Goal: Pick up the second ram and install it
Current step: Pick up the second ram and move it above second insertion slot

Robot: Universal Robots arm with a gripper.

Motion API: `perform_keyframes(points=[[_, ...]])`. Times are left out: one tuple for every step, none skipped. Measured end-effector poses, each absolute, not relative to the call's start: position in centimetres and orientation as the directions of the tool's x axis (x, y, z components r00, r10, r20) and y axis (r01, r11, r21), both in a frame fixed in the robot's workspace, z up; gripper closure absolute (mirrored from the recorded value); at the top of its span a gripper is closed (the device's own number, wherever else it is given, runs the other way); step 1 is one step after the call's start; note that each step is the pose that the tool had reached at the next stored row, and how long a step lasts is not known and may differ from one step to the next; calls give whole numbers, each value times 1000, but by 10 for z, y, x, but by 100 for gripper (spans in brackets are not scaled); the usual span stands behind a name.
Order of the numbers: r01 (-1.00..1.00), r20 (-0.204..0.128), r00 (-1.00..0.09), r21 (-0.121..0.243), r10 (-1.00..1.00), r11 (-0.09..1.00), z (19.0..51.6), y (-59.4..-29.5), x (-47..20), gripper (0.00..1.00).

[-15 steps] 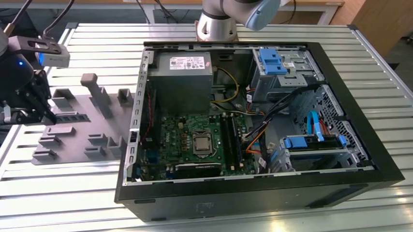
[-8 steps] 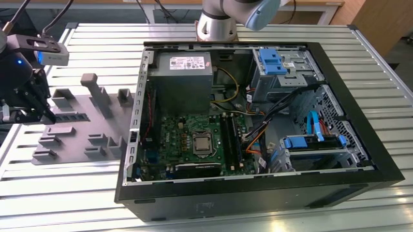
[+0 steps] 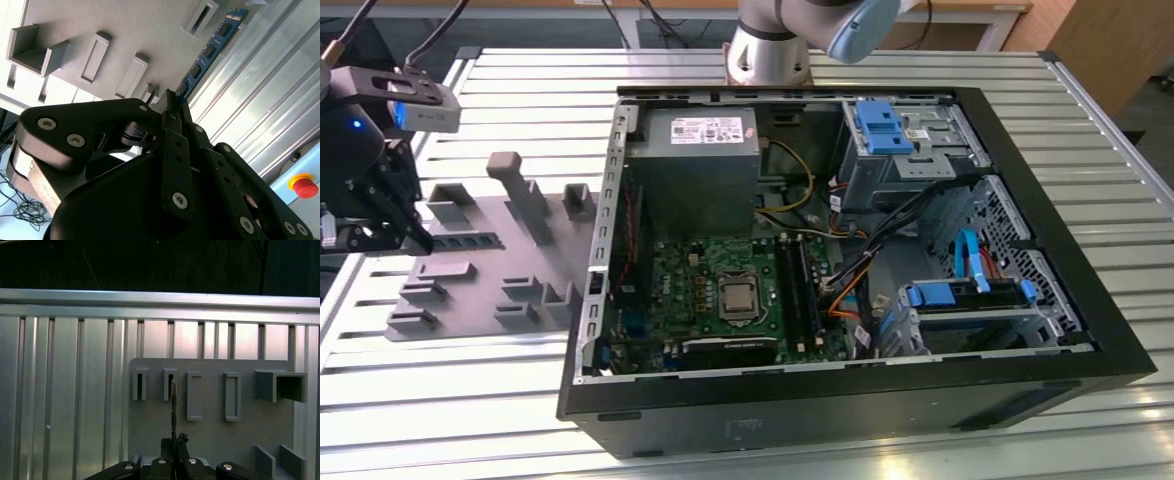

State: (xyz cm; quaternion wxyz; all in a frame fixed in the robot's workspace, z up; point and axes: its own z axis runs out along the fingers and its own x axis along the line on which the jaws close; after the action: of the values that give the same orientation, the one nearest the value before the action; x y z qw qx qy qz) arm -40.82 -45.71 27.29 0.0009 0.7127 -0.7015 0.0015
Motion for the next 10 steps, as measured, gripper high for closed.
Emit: perform_keyframes(points=[[-1000, 4, 16, -1, -1000, -16, 273, -457, -408, 86], [-1000, 4, 16, -1, -1000, -16, 274, -457, -408, 86], [-1000, 4, 16, -1, -1000, -16, 274, -457, -408, 86], [-1000, 4, 16, -1, -1000, -16, 275, -457, -408, 86], [-1000, 5, 16, -1, -1000, -16, 275, -457, -408, 86], [-1000, 5, 16, -1, -1000, -16, 276, -457, -408, 86], [-1000, 5, 16, -1, -1000, -16, 277, -457, -408, 86], [-1000, 6, 16, -1, -1000, -16, 278, -457, -408, 86], [-1000, 6, 16, -1, -1000, -16, 278, -457, -408, 86], [-1000, 6, 16, -1, -1000, -16, 279, -457, -408, 86]])
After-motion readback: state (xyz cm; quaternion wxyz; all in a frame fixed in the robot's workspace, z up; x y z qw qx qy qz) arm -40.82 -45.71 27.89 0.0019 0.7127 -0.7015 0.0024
